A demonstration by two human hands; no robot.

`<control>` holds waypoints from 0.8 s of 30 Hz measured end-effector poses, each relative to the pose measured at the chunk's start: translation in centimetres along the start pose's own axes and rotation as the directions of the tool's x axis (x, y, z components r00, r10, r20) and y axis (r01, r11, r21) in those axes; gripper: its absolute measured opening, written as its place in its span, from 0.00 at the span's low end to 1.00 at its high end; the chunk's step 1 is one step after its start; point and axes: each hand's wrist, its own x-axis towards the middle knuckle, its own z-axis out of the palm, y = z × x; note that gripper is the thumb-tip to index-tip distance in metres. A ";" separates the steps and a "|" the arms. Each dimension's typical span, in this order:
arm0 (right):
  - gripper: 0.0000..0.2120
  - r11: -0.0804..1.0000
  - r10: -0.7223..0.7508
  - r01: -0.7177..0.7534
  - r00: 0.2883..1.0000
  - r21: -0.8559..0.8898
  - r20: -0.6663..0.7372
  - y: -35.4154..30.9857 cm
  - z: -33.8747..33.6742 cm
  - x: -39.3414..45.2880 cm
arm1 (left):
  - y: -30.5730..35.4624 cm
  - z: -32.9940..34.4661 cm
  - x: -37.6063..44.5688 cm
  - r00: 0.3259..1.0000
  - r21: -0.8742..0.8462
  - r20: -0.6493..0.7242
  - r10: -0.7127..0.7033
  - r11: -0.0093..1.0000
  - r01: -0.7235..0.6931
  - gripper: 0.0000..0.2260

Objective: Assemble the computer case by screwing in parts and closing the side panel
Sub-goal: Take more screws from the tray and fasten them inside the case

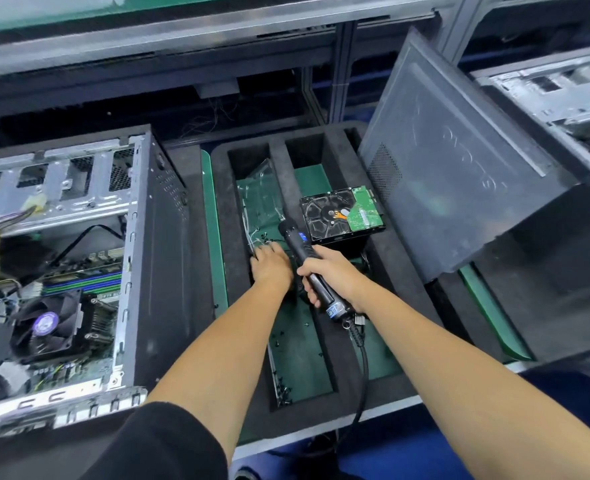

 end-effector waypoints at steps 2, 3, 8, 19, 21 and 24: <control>0.06 1.000 -0.004 0.004 1.000 -0.003 0.012 0.0 -0.1 0.0 | 0.0 0.0 0.2 1.000 -0.028 0.022 0.003 1.000 -0.003 0.26; 0.06 1.000 -0.005 0.005 1.000 -0.004 0.019 0.0 -0.1 0.1 | -0.1 -0.1 0.2 1.000 -0.036 0.023 0.006 0.999 -0.005 0.27; 0.05 1.000 0.003 -0.003 1.000 -0.009 0.029 0.0 -0.2 0.2 | -1.0 -2.0 0.2 0.991 -0.012 -0.055 0.121 0.992 -0.122 0.18; 0.08 1.000 0.005 -0.006 1.000 0.008 0.023 0.2 -0.2 1.0 | -2.0 -4.1 -1.1 0.748 0.029 0.559 0.357 0.893 -0.448 0.21; 0.09 1.000 0.003 -0.003 1.000 0.016 0.020 0.3 -0.3 1.1 | -2.3 -4.3 -1.0 0.792 -0.015 0.486 0.369 0.910 -0.415 0.16; 0.08 1.000 0.000 0.000 1.000 0.030 0.028 0.4 -0.4 1.0 | -2.7 -5.2 -0.5 0.921 -0.039 0.165 0.354 0.935 -0.352 0.04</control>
